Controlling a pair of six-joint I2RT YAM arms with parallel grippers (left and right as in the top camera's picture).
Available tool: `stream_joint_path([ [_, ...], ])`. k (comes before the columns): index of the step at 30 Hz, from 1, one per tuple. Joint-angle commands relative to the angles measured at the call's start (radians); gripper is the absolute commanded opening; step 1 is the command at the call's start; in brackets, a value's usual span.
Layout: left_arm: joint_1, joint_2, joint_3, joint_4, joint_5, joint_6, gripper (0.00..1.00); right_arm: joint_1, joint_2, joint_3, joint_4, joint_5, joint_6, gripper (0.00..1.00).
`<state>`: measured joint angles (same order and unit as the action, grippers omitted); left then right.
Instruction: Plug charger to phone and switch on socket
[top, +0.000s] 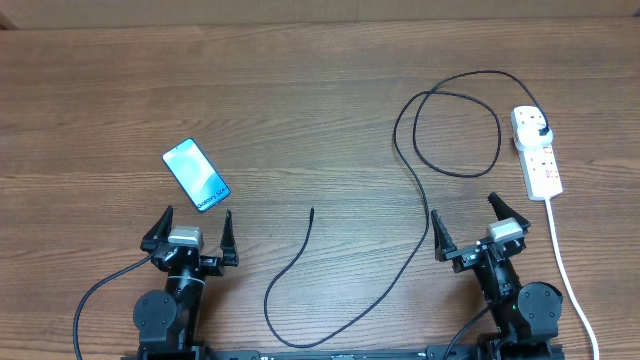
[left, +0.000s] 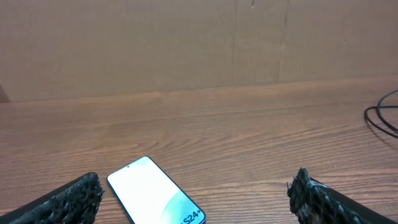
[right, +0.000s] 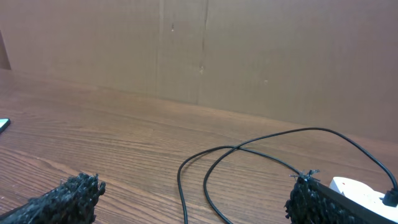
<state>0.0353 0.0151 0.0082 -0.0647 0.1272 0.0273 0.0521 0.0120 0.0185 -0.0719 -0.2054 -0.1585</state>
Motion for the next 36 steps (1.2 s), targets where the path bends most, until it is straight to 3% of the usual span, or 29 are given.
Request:
stream_joint_path([
  [1,0.005,-0.011,-0.003,-0.002,0.003,-0.012,1.0,-0.006,-0.009,-0.011,0.006,0.006,-0.004,1.0],
  [36,0.005,-0.011,-0.003,-0.003,0.004,-0.032,1.0,-0.006,-0.009,-0.011,0.006,0.006,-0.004,1.0],
])
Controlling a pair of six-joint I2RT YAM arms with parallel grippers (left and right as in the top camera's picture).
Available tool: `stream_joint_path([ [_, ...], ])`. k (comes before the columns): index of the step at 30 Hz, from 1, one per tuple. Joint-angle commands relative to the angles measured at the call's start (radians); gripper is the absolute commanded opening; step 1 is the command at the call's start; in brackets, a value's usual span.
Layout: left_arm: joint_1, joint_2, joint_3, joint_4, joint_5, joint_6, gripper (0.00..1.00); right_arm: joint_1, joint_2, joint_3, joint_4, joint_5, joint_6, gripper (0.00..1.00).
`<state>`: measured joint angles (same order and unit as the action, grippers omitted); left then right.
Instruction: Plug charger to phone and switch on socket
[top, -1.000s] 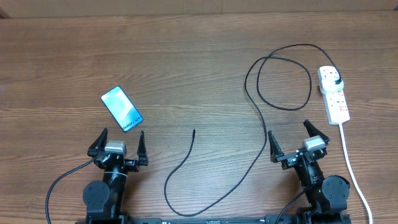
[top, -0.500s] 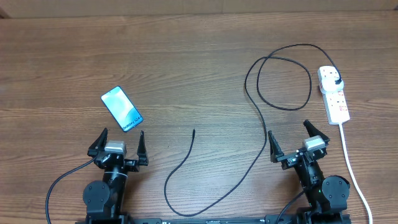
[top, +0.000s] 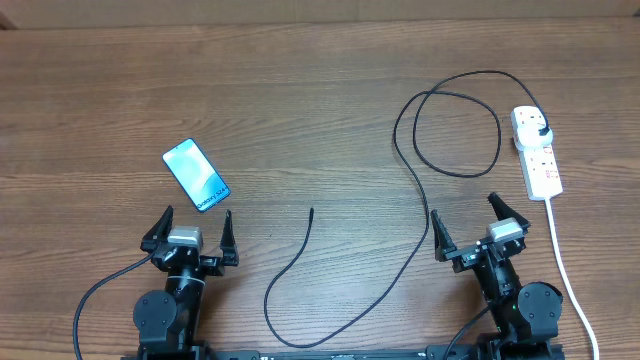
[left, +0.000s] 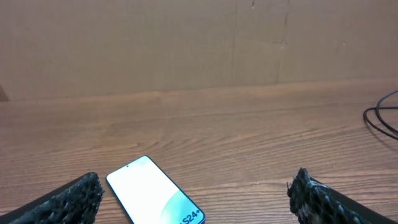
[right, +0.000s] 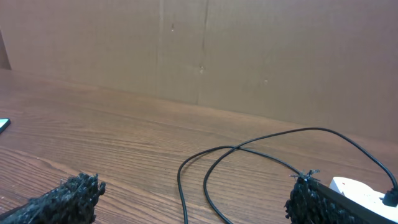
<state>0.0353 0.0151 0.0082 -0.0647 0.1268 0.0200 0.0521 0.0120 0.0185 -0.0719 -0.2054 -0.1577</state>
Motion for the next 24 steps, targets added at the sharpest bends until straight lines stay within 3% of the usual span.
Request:
stream_joint_path([
  [1,0.005,-0.011,-0.003,-0.003,0.004,-0.028,1.0,-0.006,-0.009,-0.011,0.006,0.006,-0.005,1.0],
  [13,0.005,-0.01,0.156,-0.241,-0.072,0.01,0.99,-0.006,-0.009,-0.011,0.006,0.006,-0.005,1.0],
  [19,0.005,0.016,0.208,-0.255,-0.087,-0.002,1.0,-0.006,-0.009,-0.011,0.006,0.006,-0.005,1.0],
  [24,0.005,0.136,0.286,-0.257,-0.109,-0.021,1.0,-0.006,-0.009,-0.011,0.006,0.006,-0.005,1.0],
])
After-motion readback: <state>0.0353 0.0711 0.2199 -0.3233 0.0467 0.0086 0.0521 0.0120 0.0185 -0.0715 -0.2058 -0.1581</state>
